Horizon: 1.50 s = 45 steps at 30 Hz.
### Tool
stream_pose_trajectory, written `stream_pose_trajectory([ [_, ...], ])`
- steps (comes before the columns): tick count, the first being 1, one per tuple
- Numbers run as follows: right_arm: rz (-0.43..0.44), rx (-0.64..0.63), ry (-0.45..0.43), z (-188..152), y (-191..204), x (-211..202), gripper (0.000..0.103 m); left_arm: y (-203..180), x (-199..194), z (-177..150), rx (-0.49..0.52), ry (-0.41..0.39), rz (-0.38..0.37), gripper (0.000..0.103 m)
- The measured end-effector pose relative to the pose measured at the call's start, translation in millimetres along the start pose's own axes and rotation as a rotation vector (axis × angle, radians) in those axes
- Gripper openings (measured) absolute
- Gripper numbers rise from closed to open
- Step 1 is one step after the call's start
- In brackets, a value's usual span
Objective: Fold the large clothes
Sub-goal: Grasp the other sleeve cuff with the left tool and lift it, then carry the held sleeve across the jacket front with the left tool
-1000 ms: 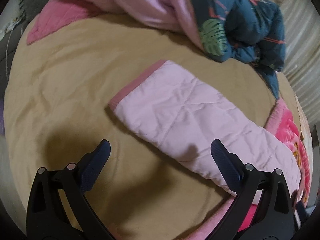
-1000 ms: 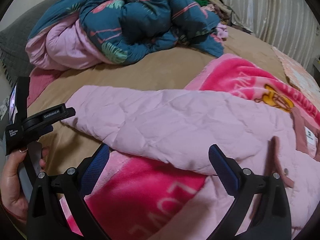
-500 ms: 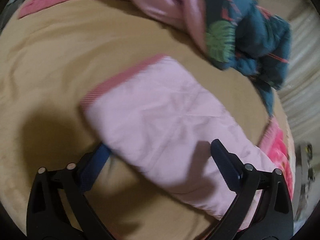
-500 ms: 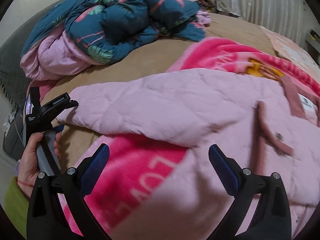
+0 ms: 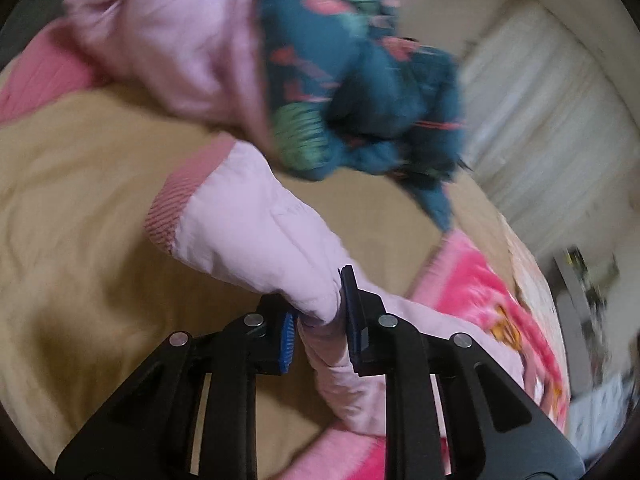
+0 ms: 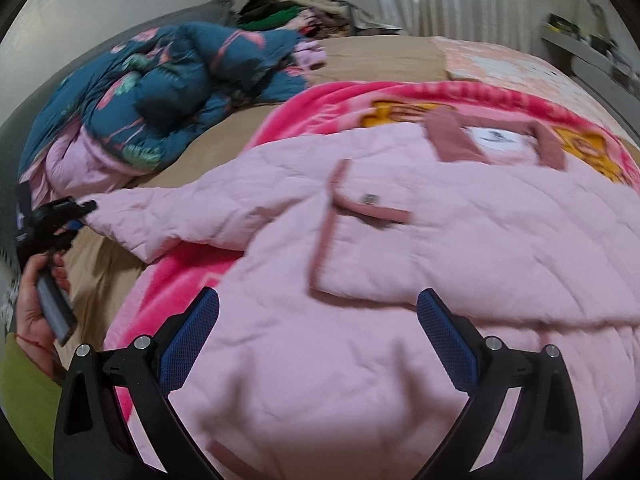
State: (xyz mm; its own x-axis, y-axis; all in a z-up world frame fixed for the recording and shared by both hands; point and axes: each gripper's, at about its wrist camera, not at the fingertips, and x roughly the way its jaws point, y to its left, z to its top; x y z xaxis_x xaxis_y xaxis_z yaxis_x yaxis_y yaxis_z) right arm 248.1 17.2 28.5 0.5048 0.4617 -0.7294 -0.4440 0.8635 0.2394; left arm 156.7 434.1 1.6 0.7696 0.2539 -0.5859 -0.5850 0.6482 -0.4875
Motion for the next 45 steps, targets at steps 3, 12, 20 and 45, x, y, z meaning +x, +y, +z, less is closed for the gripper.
stream_pose_trajectory([
  [3,-0.042,0.016,-0.029,-10.1,-19.9,-15.5,0.099,-28.7,-10.5,-4.4,0.058,-0.009,-0.064,0.013],
  [12,-0.115,0.072,-0.051,-27.5,-70.2,-61.5,0.099,-117.5,-49.1,-43.8,0.245,-0.04,-0.248,0.006],
  [20,-0.152,0.114,-0.14,-34.4,-104.4,-131.1,0.099,-169.4,-84.8,-80.0,0.365,-0.054,-0.318,0.003],
  [45,-0.095,0.273,-0.329,-57.5,-167.7,-239.9,0.099,-294.7,-141.5,-101.3,0.504,-0.023,-0.43,0.003],
])
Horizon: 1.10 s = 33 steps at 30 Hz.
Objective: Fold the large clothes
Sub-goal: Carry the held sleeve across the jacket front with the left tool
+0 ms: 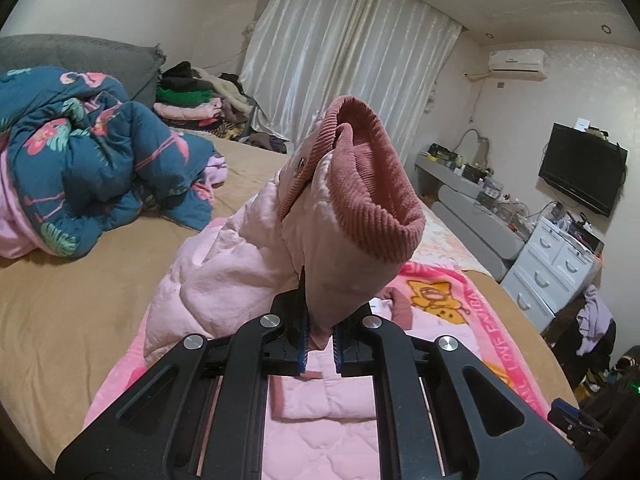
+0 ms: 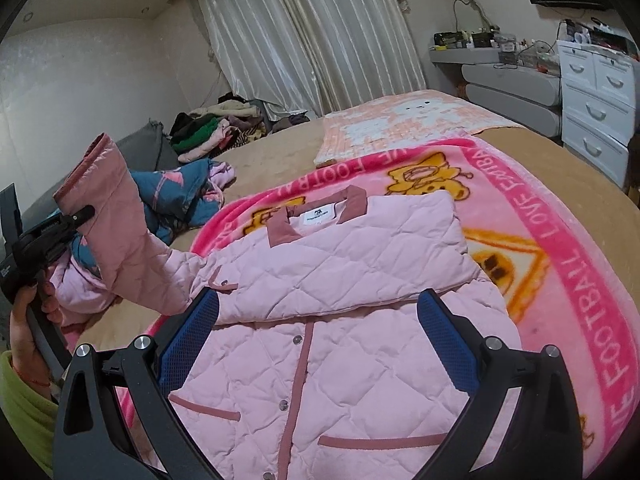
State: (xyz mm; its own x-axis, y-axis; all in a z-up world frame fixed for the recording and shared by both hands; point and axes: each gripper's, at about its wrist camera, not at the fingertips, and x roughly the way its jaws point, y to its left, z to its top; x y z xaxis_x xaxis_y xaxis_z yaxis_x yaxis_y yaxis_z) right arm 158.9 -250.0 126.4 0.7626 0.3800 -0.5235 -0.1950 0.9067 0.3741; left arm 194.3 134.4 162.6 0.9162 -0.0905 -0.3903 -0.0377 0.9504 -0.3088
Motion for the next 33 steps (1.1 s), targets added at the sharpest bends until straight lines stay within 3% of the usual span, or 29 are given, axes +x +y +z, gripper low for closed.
stream_pose_trajectory([
  [17,0.018,0.089,-0.046,1.7,-40.2,-27.7,0.099,-84.6,22.1,-2.3,0.08,0.039,-0.088,0.003],
  [33,0.001,0.142,-0.041,-10.0,-75.4,-17.6,0.099,-133.9,55.7,-23.8,0.13,0.115,-0.101,0.003],
])
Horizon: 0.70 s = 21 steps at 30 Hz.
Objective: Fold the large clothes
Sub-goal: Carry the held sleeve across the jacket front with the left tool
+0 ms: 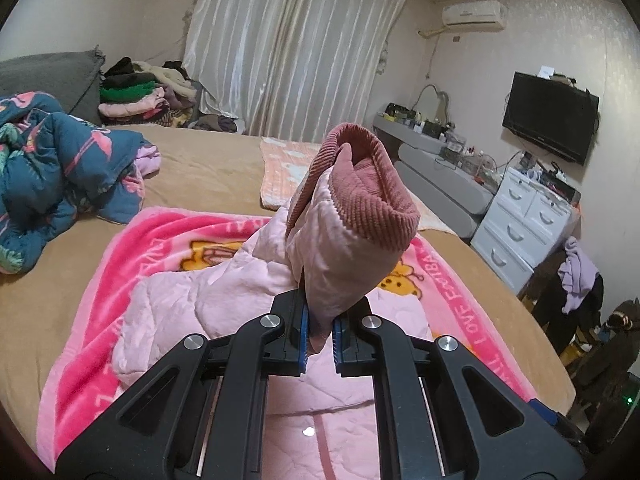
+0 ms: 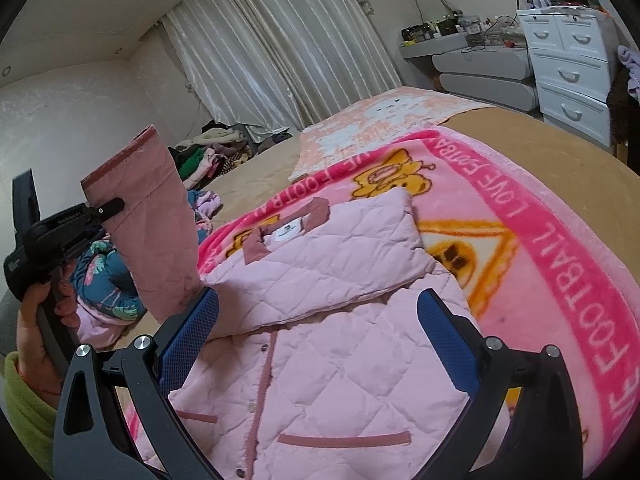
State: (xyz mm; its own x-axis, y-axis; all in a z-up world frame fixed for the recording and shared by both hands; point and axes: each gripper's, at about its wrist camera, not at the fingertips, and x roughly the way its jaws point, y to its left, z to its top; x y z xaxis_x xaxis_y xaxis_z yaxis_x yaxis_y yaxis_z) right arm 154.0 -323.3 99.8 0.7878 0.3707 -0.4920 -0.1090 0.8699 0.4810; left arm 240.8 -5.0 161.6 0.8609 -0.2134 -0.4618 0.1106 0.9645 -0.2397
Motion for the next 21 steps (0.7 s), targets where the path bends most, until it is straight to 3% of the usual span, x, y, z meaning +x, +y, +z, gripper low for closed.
stream_pose_trajectory([
  [8,0.015,0.05,0.042,-6.1,-20.1,23.0,0.099,-29.8,34.8,-19.9,0.046,0.074,-0.016,0.003],
  [21,-0.039,0.147,0.06,-11.3,-70.3,37.1,0.099,-65.0,93.5,-66.6,0.11,0.208,-0.029,0.003],
])
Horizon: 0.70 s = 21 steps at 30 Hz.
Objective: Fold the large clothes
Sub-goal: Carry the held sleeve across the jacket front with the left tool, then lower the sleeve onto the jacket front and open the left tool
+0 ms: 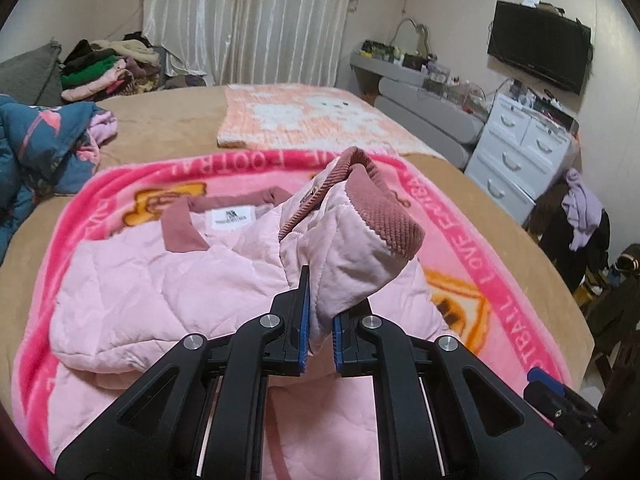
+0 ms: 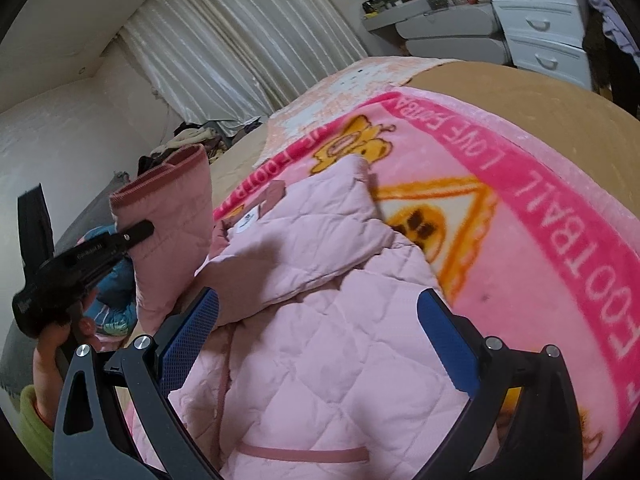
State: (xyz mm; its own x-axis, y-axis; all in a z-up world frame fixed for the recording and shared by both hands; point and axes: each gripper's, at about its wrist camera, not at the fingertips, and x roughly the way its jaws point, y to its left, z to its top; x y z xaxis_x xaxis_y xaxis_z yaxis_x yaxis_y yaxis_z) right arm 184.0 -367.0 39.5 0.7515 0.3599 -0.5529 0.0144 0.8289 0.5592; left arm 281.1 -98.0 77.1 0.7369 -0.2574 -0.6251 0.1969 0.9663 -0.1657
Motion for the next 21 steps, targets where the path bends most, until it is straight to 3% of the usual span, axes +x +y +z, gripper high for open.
stream_pose_trajectory([
  [15,-0.058,0.014,0.016,-2.7,-20.6,10.8,0.099,-35.2,56.1,-37.2,0.112,0.124,0.028,0.012],
  [21,-0.065,0.024,0.027,-3.0,-25.0,14.5,0.099,-47.6,75.5,-66.8,0.207,0.211,0.061,0.033],
])
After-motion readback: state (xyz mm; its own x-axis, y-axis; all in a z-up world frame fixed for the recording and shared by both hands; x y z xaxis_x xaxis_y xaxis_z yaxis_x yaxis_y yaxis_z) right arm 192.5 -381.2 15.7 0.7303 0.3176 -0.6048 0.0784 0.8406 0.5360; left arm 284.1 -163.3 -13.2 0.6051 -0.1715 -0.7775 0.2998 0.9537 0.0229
